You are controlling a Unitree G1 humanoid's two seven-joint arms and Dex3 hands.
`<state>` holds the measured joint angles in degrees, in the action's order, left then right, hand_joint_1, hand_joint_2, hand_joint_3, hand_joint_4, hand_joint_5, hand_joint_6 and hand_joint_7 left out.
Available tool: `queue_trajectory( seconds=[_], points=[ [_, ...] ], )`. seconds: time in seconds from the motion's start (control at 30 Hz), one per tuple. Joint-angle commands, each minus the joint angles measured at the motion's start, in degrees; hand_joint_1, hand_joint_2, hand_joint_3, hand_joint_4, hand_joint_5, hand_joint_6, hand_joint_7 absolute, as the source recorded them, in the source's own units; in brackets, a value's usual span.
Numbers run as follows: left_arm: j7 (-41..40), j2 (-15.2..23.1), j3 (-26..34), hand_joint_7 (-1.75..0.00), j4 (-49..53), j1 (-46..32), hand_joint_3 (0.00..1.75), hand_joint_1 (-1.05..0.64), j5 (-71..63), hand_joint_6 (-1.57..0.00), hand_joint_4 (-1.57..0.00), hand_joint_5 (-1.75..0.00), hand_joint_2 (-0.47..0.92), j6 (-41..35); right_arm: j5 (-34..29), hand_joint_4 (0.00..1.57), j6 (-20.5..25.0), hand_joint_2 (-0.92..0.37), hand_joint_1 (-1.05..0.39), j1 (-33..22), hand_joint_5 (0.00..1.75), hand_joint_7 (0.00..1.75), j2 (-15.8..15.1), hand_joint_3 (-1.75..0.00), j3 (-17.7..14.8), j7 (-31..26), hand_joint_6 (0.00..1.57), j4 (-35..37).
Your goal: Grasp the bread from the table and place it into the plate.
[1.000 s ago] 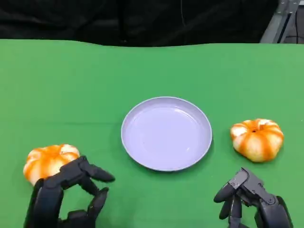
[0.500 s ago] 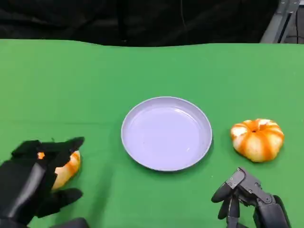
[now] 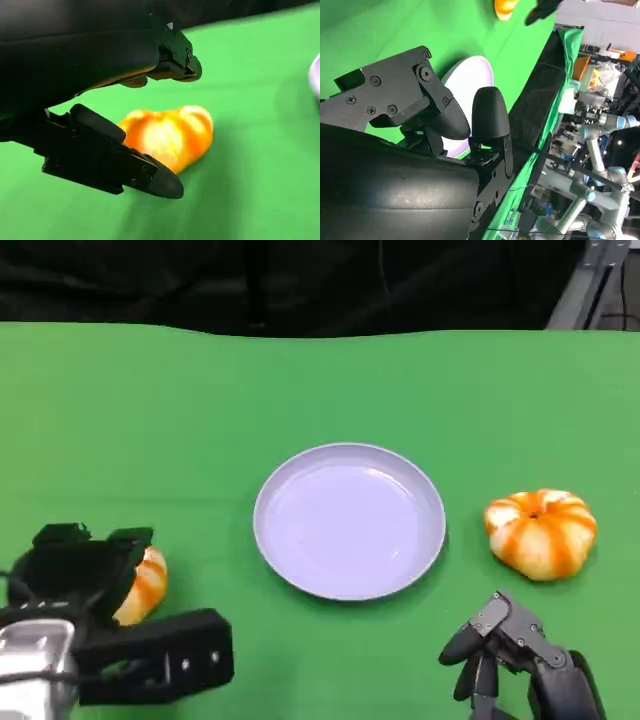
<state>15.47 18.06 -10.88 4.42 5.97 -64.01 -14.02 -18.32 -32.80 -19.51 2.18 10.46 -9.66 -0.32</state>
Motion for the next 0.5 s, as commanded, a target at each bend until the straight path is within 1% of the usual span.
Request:
queue_trajectory(
  seconds=[0.03,0.17,0.2,0.23,0.27,0.3,0.33,0.37,0.4,0.43,0.47,0.5],
  points=[
    [-1.4,0.9,-2.7,-0.01,10.9,5.4,0.0,-0.5,2.0,-0.26,-0.04,-0.53,0.87,-2.1,0.3,0.76,0.3,-0.69,-0.18,-0.2,1.75,1.75,-0.4,-1.46,0.0,-0.1,0.45,-0.8],
    [-1.8,1.4,-4.3,-0.01,17.4,8.3,0.01,-0.49,5.5,-0.27,-0.05,-0.51,0.9,-2.4,0.3,0.76,0.6,-0.69,-0.19,-0.4,1.75,1.75,-0.4,-1.45,0.0,-0.1,0.45,-1.1],
    [-1.7,1.6,-4.6,-0.01,18.6,8.9,0.03,-0.49,6.5,-0.28,-0.08,-0.52,0.91,-2.3,0.2,0.77,0.6,-0.7,-0.18,-0.5,1.75,1.75,-0.5,-1.45,0.0,-0.1,0.45,-1.3],
    [-1.7,1.8,-5.0,-0.03,19.4,9.2,0.05,-0.48,7.4,-0.33,-0.14,-0.54,0.92,-2.2,0.2,0.77,0.6,-0.7,-0.18,-0.5,1.75,1.75,-0.5,-1.45,0.0,-0.1,0.45,-1.4],
    [-3.7,1.8,-4.8,-0.05,19.9,9.2,0.07,-0.47,8.5,-0.36,-0.19,-0.56,0.92,-1.4,0.3,0.78,0.5,-0.7,-0.18,-0.6,1.75,1.75,-0.6,-1.45,0.1,-0.1,0.45,-1.5],
    [-5.4,1.8,-4.9,-0.12,20.1,9.1,0.07,-0.39,9.3,-0.54,-0.39,-0.68,0.92,-1.0,0.4,0.78,0.5,-0.7,-0.18,-0.6,1.75,1.75,-0.6,-1.45,0.1,0.0,0.45,-1.5],
    [-6.7,1.9,-5.0,-0.14,20.4,9.1,0.08,-0.34,10.0,-0.65,-0.5,-0.76,0.92,-0.7,0.4,0.78,0.5,-0.7,-0.17,-0.6,1.75,1.75,-0.6,-1.44,0.1,0.0,0.45,-1.5],
    [-13.6,1.9,-4.2,-0.15,21.2,8.5,0.08,-0.32,11.4,-0.69,-0.54,-0.79,0.92,3.2,0.5,0.78,0.6,-0.7,-0.17,-0.7,1.75,1.75,-0.7,-1.44,0.1,0.1,0.45,-1.6],
    [-20.0,1.8,-3.5,-0.85,22.1,8.0,0.07,-0.27,12.9,-0.76,-0.77,-1.26,0.89,7.1,0.5,0.78,0.6,-0.7,-0.17,-0.7,1.75,1.75,-0.7,-1.44,0.0,0.1,0.45,-1.6],
    [-25.4,1.9,-3.0,-1.38,22.6,7.6,0.08,-0.23,14.2,-0.78,-0.95,-1.55,0.88,10.5,0.6,0.78,0.7,-0.7,-0.17,-0.7,1.75,1.75,-0.8,-1.44,0.0,0.2,0.45,-1.5],
    [-29.5,1.9,-2.8,-1.56,22.4,7.2,0.1,-0.23,15.1,-0.79,-1.01,-1.64,0.9,13.1,0.8,0.78,0.7,-0.7,-0.18,-0.6,1.75,1.75,-0.8,-1.44,0.0,0.4,0.45,-1.5],
    [-32.1,2.1,-2.8,-1.65,21.9,7.0,0.12,-0.23,15.6,-0.8,-1.04,-1.69,0.91,14.8,0.8,0.78,0.7,-0.7,-0.18,-0.6,1.75,1.75,-0.8,-1.44,0.0,0.4,0.45,-1.5]
  ],
)
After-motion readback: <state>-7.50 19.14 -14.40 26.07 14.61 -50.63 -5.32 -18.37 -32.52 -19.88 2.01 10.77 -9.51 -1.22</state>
